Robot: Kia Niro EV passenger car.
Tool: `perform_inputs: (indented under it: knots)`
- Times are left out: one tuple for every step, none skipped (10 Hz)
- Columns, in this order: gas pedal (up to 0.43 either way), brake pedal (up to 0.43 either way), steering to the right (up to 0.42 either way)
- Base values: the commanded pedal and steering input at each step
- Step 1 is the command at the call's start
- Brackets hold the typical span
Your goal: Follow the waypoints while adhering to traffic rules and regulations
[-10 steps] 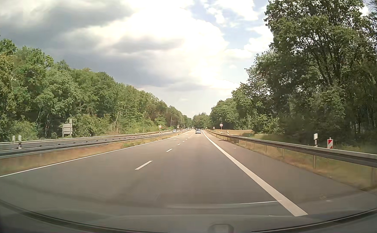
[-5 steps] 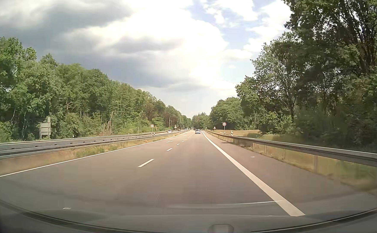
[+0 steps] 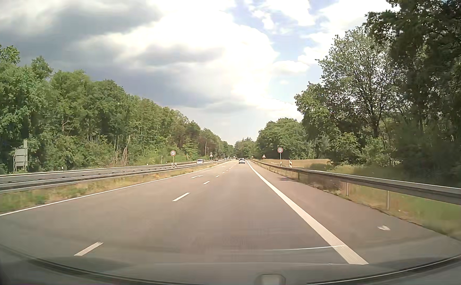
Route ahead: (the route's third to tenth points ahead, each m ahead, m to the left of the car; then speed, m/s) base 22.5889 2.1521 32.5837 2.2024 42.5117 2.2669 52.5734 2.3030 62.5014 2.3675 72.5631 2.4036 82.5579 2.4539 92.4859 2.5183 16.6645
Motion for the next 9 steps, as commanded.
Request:
perform_inputs:
  knots:
    - [0.02,0.037,-0.005]
    - [0.059,0.03,-0.005]
    - [0.059,0.037,-0.005]
    - [0.067,0.037,-0.005]
    - [0.079,0.037,-0.005]
    - [0.079,0.037,-0.005]
    - [0.079,0.037,-0.004]
    - [0.079,0.037,-0.002]
    - [0.079,0.037,-0.002]
